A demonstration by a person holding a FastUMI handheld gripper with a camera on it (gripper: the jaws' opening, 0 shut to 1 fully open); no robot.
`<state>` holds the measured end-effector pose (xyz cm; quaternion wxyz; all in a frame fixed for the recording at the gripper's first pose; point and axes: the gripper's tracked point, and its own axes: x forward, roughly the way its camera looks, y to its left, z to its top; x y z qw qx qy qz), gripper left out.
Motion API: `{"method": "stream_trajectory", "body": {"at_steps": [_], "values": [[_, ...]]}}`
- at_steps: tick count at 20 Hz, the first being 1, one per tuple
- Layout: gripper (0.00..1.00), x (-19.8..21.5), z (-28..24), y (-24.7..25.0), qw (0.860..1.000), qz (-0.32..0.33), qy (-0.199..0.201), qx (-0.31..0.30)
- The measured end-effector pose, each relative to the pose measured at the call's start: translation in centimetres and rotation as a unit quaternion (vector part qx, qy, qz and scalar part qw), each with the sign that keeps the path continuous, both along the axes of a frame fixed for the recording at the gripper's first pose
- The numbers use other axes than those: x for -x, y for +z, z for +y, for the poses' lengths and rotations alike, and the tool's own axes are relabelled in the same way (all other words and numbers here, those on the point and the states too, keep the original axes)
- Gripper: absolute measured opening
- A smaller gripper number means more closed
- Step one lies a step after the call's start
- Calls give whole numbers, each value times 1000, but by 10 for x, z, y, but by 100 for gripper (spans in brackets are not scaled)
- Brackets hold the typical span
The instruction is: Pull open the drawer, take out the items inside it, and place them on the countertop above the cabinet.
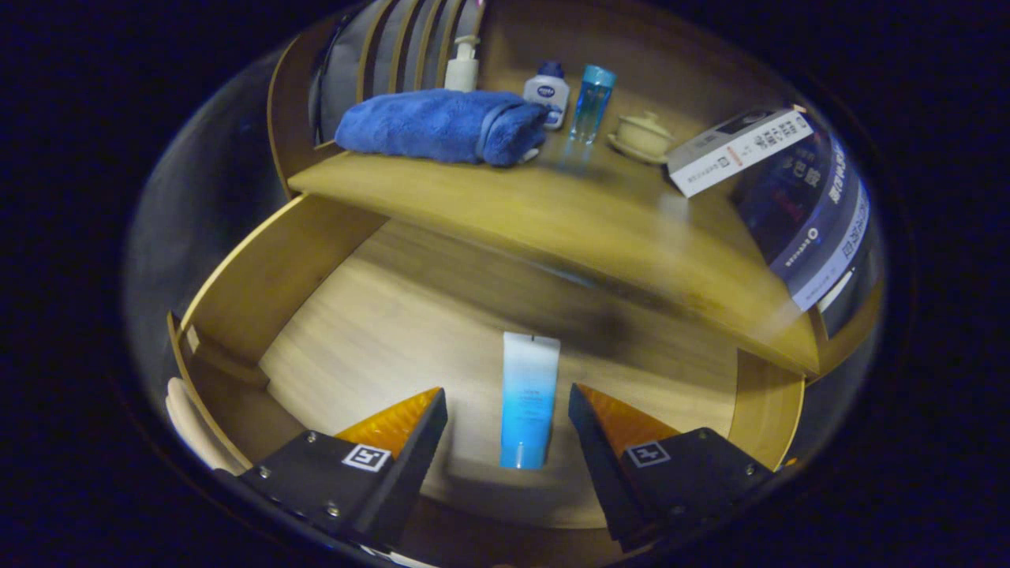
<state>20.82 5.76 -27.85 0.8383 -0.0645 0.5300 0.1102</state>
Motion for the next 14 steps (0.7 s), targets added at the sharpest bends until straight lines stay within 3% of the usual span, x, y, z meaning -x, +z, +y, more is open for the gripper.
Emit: {"method": "stream_trajectory", "body": {"at_steps": [10, 14], "values": [[93, 22, -5, -30, 988, 124, 80, 50], [93, 25, -5, -32, 986, 139, 74, 47]]}}
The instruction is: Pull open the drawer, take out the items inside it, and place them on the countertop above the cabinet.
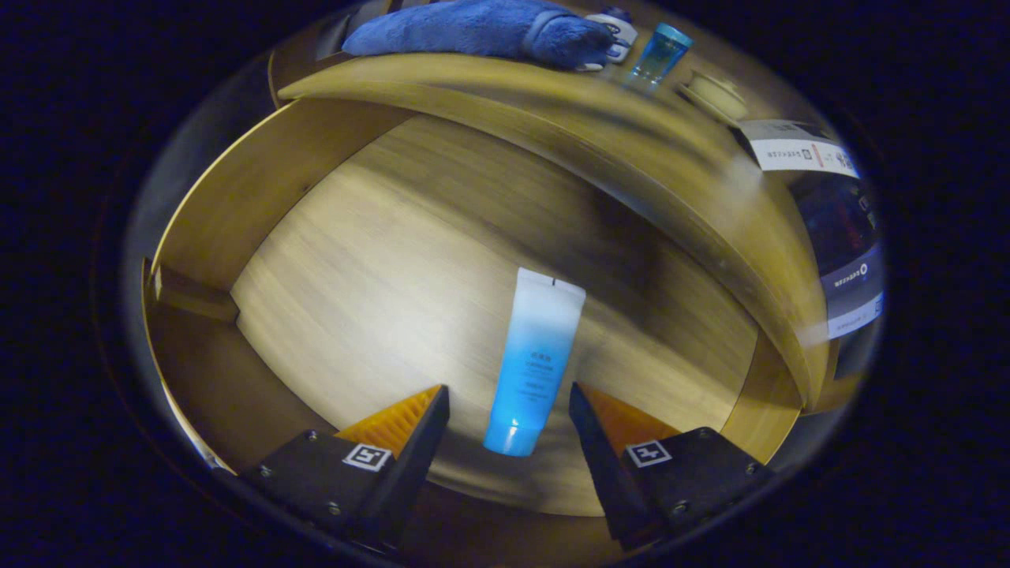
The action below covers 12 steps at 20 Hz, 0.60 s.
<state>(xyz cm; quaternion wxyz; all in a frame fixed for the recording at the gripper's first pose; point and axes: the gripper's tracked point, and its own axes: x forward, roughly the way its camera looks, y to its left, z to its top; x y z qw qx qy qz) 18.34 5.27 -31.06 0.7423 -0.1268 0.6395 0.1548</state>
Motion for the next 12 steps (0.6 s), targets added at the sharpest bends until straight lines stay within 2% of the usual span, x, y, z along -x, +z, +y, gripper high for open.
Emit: {"method": "stream_trajectory", "body": {"at_steps": [1, 4, 5, 6, 10, 12], "values": [[93, -1, 5, 0, 1000, 2, -8, -15], [60, 1, 19, -4, 997, 12, -49, -65], [49, -3, 19, -2, 996, 5, -48, -70], [43, -3, 19, -5, 997, 4, -43, -68], [37, -10, 15, 5, 998, -46, -19, -43], [37, -16, 15, 22, 995, -73, -31, -62]]}}
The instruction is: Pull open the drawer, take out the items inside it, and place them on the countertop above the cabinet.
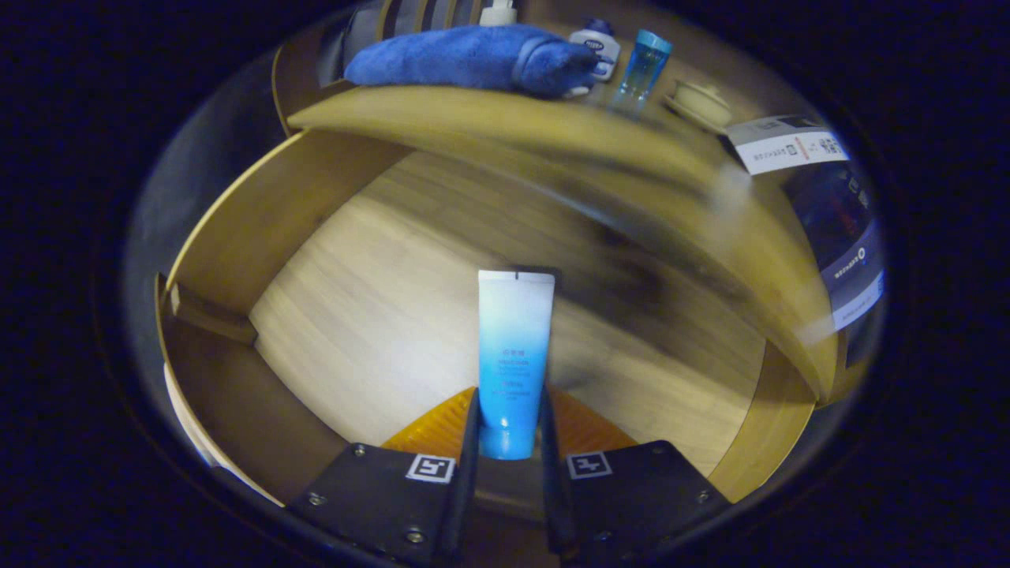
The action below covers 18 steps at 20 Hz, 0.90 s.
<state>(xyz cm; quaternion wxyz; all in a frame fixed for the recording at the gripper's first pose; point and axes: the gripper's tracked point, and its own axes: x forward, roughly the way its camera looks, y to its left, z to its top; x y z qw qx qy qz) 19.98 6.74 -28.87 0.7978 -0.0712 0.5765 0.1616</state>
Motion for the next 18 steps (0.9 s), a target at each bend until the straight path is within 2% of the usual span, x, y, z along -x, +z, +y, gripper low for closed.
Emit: {"method": "stream_trajectory", "body": {"at_steps": [5, 11, 14, 18], "values": [[37, 6, 3, 46, 997, -23, -17, -76], [37, 5, -7, 99, 989, -71, -40, -120], [37, -16, -17, 120, 983, -109, -74, -128], [37, -61, -36, 130, 973, -165, -126, -102]]}}
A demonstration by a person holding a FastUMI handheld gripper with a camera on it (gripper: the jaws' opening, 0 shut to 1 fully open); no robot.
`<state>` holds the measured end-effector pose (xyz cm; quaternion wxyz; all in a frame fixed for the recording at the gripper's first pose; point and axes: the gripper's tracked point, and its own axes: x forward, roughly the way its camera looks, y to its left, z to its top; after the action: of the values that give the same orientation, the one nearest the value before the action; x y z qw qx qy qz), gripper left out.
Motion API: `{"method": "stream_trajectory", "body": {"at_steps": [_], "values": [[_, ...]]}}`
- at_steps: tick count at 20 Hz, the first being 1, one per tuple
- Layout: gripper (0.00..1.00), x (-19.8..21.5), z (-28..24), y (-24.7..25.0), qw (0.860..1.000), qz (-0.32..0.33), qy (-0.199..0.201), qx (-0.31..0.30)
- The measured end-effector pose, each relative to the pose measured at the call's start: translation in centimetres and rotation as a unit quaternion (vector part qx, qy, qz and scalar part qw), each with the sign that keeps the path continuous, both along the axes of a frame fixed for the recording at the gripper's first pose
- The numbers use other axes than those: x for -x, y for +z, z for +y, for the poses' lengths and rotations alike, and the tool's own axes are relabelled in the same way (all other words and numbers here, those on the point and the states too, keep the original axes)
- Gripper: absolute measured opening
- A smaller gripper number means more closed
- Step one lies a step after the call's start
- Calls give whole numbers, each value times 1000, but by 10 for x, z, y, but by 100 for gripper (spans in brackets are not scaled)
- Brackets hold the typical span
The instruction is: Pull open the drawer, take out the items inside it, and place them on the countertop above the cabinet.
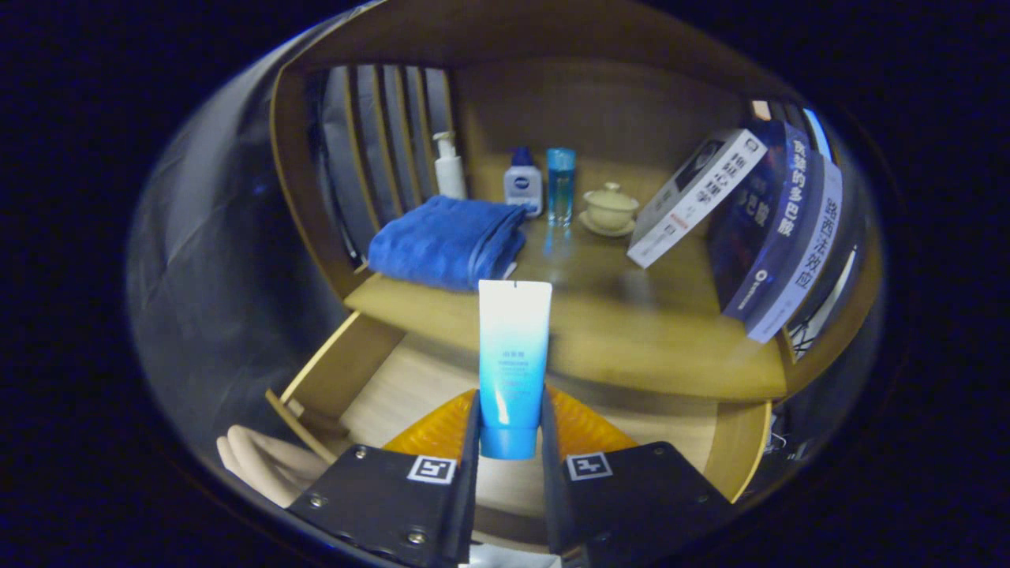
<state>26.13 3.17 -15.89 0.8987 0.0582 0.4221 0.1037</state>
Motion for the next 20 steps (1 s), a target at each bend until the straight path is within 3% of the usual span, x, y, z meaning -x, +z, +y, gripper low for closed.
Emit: {"method": "stream_trajectory", "body": {"at_steps": [7, 11, 20], "values": [[36, -71, -7, -22, 995, -33, -90, 23], [37, -92, 1, -43, 994, -27, -102, 31], [42, -108, -2, -34, 987, -71, -144, -3]]}}
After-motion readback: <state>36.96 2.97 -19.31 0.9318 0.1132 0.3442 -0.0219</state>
